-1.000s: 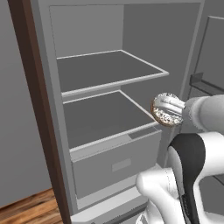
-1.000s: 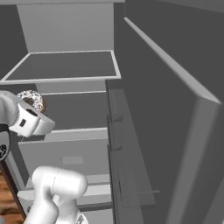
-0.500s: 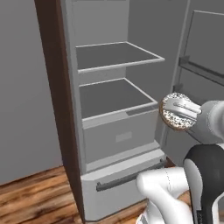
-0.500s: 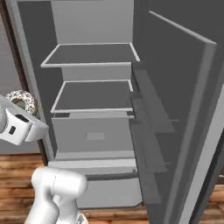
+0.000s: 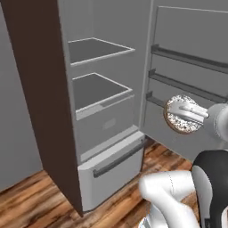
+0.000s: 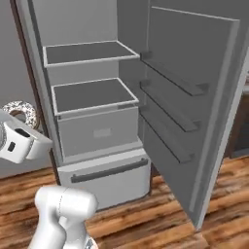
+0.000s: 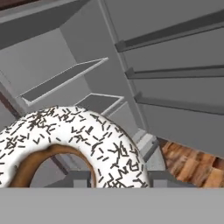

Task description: Take the donuts from the fridge and place them on the empty tray on the dining counter.

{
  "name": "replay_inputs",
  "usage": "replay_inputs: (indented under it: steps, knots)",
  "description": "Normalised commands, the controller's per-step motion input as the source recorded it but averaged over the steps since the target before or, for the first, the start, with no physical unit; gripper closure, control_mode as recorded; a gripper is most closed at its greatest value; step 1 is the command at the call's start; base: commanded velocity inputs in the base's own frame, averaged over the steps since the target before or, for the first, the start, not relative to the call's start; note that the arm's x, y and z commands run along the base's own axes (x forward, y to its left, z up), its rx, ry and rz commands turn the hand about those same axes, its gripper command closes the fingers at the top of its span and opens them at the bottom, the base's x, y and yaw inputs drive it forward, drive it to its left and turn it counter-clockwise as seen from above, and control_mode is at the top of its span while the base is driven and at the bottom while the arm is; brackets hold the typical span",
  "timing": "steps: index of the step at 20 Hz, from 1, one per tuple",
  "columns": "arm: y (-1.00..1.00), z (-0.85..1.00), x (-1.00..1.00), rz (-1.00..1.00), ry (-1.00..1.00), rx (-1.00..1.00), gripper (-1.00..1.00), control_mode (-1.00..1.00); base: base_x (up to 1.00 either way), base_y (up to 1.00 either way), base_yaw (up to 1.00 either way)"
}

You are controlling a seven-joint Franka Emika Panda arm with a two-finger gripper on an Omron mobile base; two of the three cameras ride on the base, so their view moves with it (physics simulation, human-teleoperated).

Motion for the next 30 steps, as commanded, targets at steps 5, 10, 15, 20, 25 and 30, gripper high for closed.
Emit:
replay_inputs:
  steps: [5, 10, 15, 20, 25, 30]
  knots:
    - [0.00, 0.00, 0.00, 0.00, 0.00, 0.00, 1.00, 1.00, 0.00, 0.02, -1.00]
    - [0.00, 0.00, 0.00, 0.00, 0.00, 0.00, 1.00, 1.00, -0.45, 0.32, -0.81]
    - [0.00, 0.00, 0.00, 0.00, 0.00, 0.00, 1.00, 1.00, -1.00, 0.78, -0.57]
    - [0.00, 0.00, 0.00, 0.00, 0.00, 0.00, 1.00, 1.00, -1.00, 0.74, -0.60]
    - [0.00, 0.00, 0.00, 0.00, 0.00, 0.00, 1.00, 1.00, -1.00, 0.70, -0.40]
    - [0.00, 0.00, 0.00, 0.00, 0.00, 0.00, 1.00, 1.00, -1.00, -0.80, 0.28]
